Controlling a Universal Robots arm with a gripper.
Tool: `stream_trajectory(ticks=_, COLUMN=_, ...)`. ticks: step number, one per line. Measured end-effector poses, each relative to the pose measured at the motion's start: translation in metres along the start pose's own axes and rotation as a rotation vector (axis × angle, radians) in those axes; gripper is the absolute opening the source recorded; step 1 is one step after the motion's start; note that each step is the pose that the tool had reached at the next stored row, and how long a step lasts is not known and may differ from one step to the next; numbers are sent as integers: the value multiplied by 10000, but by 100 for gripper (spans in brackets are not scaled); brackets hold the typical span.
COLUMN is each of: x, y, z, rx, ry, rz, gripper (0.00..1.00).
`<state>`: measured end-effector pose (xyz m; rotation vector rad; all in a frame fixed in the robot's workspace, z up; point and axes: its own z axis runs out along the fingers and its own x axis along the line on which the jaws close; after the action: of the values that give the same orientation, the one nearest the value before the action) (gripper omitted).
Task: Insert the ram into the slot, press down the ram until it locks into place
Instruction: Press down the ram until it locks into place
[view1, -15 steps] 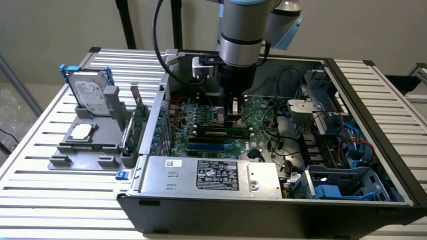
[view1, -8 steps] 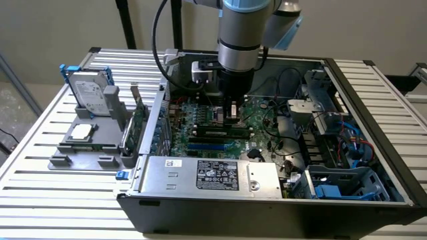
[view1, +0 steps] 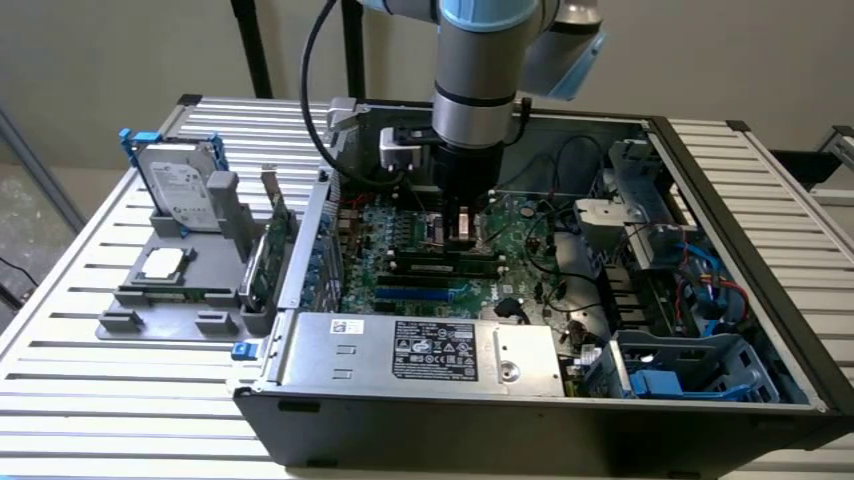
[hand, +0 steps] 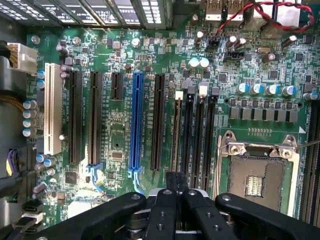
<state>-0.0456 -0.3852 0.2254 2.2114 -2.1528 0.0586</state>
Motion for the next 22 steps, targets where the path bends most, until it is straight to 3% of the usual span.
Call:
stream_trajectory(ticks=2, x=0, y=2, z=-54, rx=-2, ry=-23, rz=5, gripper=11)
stream_trajectory(ticks=7, x=17, y=-11, z=-252, rx=-20, ry=-6, rz=1, gripper=11)
stream_trajectory(ticks=13, x=19, y=-37, z=-261, rx=-20, ry=-37, rz=1, gripper=11)
stream_trajectory(ticks=22, x=19, y=-38, z=-261, rx=-20, ry=-38, rz=0, gripper=11)
